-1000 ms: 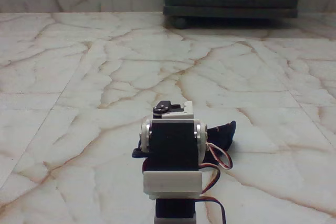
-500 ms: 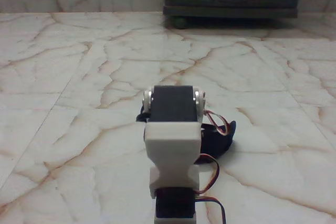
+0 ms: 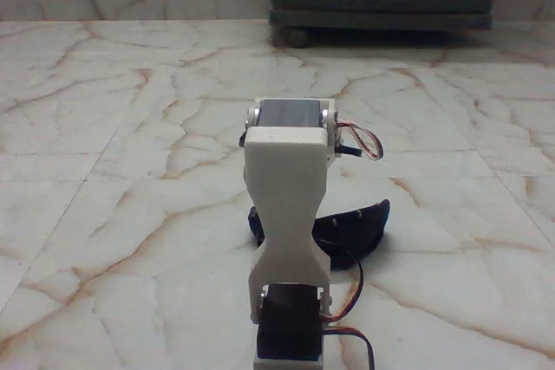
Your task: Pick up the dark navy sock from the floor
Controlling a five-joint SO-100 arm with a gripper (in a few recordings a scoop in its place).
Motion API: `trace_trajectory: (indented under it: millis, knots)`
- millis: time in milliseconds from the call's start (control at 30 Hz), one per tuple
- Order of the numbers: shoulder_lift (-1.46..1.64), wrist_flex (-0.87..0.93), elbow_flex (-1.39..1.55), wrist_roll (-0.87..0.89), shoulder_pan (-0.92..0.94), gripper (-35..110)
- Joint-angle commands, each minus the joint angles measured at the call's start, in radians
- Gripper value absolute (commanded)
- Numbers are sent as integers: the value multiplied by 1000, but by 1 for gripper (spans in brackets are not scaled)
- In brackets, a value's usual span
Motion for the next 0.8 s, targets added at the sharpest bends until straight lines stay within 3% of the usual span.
trace_trajectory:
  millis: [0, 300, 433, 567, 767]
  knots:
    - [-46, 46, -163, 115, 17, 0]
    - [-417, 451, -709, 526, 71, 0]
    - [-621, 653, -989, 629, 71, 0]
    - [-828, 719, -1183, 681, 66, 1]
    - [-894, 779, -1204, 824, 61, 7]
